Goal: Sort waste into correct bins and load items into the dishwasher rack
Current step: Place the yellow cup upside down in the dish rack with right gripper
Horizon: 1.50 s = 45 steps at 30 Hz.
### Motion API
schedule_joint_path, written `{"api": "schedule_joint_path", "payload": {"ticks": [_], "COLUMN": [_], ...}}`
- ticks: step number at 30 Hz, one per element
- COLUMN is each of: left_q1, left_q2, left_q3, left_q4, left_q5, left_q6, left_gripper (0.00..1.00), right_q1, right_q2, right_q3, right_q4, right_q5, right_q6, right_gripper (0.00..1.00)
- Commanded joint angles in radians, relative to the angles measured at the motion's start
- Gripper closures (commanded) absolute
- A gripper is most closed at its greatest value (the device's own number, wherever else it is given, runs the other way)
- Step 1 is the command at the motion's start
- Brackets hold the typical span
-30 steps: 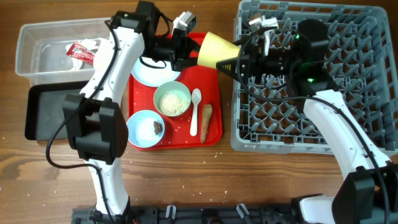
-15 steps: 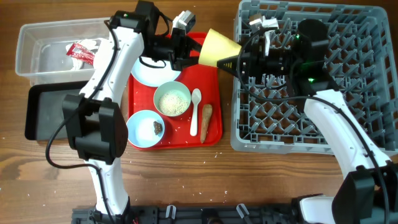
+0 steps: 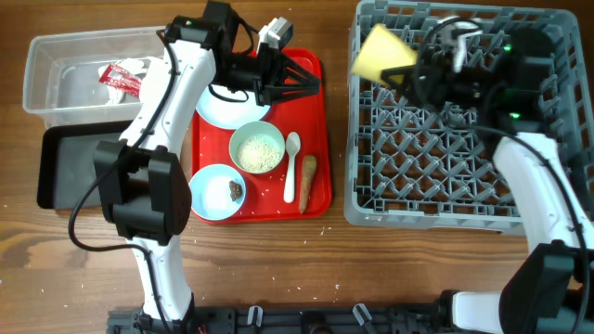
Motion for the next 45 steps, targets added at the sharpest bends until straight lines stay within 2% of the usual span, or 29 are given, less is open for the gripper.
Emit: {"api": "schedule_joint_path", "payload": {"ticks": [1, 4, 9, 11, 14, 17, 21, 25, 32, 36, 37, 38, 39, 41, 42, 45], "left_q1": [-0.005, -0.005, -0.005, -0.005, -0.005, -0.005, -0.005, -0.005, -0.005, -0.005, -0.005, -0.005, -0.005, -0.005, -0.005, 0.003], "left_q2": [-0.017, -0.017, -0.017, -0.017, -0.017, -0.017, -0.017, -0.017, -0.017, -0.017, -0.017, -0.017, -0.017, -0.017, -0.017, -0.027], "left_q3": [0.014, 0.014, 0.014, 0.014, 0.014, 0.014, 0.014, 0.014, 0.014, 0.014, 0.014, 0.014, 0.014, 0.014, 0.014, 0.023], "left_q4": [0.033, 0.087, 0.144, 0.163, 0.179, 0.180, 0.180, 0.187, 0.187, 0.186, 0.187, 0.187, 0.187, 0.187, 0.187, 0.186], "left_q5": [-0.176, -0.373, -0.568, -0.693, -0.951, -1.134, -1.233, -1.258, -1.258, -1.258, -1.258, -1.258, -1.258, -1.258, -1.258, -1.257], "left_q6": [-0.002, -0.003, -0.003, -0.012, -0.094, -0.127, -0.127, -0.127, -0.126, -0.126, -0.126, -0.126, -0.126, -0.126, -0.126, -0.122], "left_gripper": [0.86, 0.81, 0.82, 0.80, 0.79, 0.77, 0.72, 0.67, 0.66, 0.57, 0.56, 0.53, 0.52, 0.48, 0.44, 0.38], "right_q1": [-0.035, -0.024, 0.004, 0.028, 0.066, 0.086, 0.098, 0.123, 0.226, 0.232, 0.231, 0.231, 0.231, 0.231, 0.231, 0.231], "right_q2": [-0.013, -0.086, -0.257, -0.331, -0.394, -0.394, -0.339, -0.225, -0.017, 0.056, 0.066, 0.074, 0.076, 0.075, 0.074, 0.074], "right_q3": [0.005, 0.009, 0.041, 0.075, 0.146, 0.190, 0.190, 0.190, 0.186, 0.161, 0.158, 0.158, 0.158, 0.160, 0.168, 0.257], "right_q4": [-0.153, -0.386, -0.698, -0.845, -1.088, -1.295, -1.460, -1.514, -1.521, -1.512, -1.512, -1.504, -1.498, -1.474, -1.465, -1.461], "right_q5": [0.153, 0.439, 0.769, 0.910, 1.104, 1.171, 1.170, 1.162, 1.164, 1.164, 1.164, 1.164, 1.163, 1.163, 1.163, 1.163], "right_q6": [-0.027, -0.132, -0.182, -0.191, -0.195, -0.144, -0.099, -0.103, -0.103, -0.102, -0.102, -0.102, -0.102, -0.101, -0.087, -0.069], "right_gripper": [0.58, 0.57, 0.57, 0.59, 0.59, 0.58, 0.57, 0.57, 0.54, 0.53, 0.50, 0.36, 0.28, 0.07, 0.03, 0.02]}}
